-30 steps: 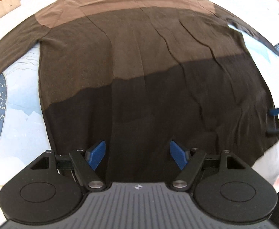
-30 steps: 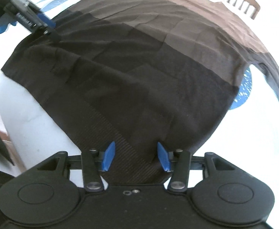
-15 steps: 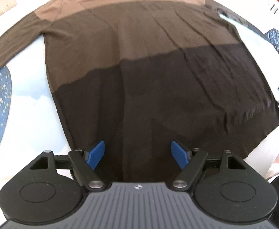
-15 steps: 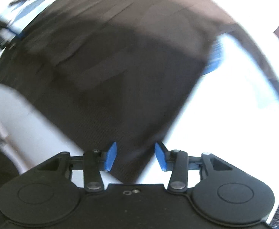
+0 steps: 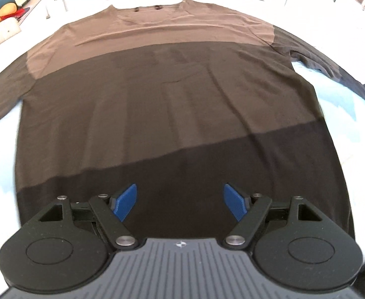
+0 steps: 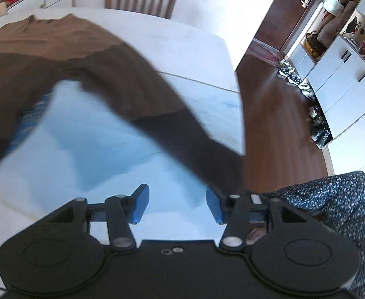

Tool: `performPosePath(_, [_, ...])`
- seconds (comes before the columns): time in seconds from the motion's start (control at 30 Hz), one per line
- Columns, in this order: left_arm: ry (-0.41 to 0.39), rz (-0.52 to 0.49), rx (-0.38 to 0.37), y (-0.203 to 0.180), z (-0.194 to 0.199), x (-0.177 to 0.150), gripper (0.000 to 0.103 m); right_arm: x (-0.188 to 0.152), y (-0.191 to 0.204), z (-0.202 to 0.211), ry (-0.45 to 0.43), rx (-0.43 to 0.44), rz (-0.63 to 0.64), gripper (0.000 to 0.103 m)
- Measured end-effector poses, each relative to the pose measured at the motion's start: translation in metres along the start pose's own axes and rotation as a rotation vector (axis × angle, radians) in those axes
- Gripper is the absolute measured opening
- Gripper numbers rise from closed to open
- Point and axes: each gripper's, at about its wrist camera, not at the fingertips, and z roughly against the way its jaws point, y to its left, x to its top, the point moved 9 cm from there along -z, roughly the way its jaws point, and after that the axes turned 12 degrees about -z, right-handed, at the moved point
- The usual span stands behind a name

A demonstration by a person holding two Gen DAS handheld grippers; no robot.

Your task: Fold clothes

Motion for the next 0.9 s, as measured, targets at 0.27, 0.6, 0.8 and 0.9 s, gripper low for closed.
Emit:
performPosePath(0.27, [0.040,0.035,-0.001,-0.053,-0.020,0.027,0.077,0.016,-0.039,-0.050,0.085,0.139,-0.017,0.103])
performPosePath(0.6, [0.033,0.011,-0.016,-0.077,-0.033,0.056,0.077,0.026,-0.048,-0.064,0.144,0.225,0.028,0.103])
performPosePath(0.8, [0.045,0.019,0.000,-0.077,-0.042,0.062,0.077,0.067,-0.060,-0.053,0.052,0.189,0.048,0.103])
performPosePath(0.9, [0.062,0.023,0.004,-0.076,-0.047,0.061,0.077,0.098,-0.066,-0.063,0.027,0.159,0.036,0.103])
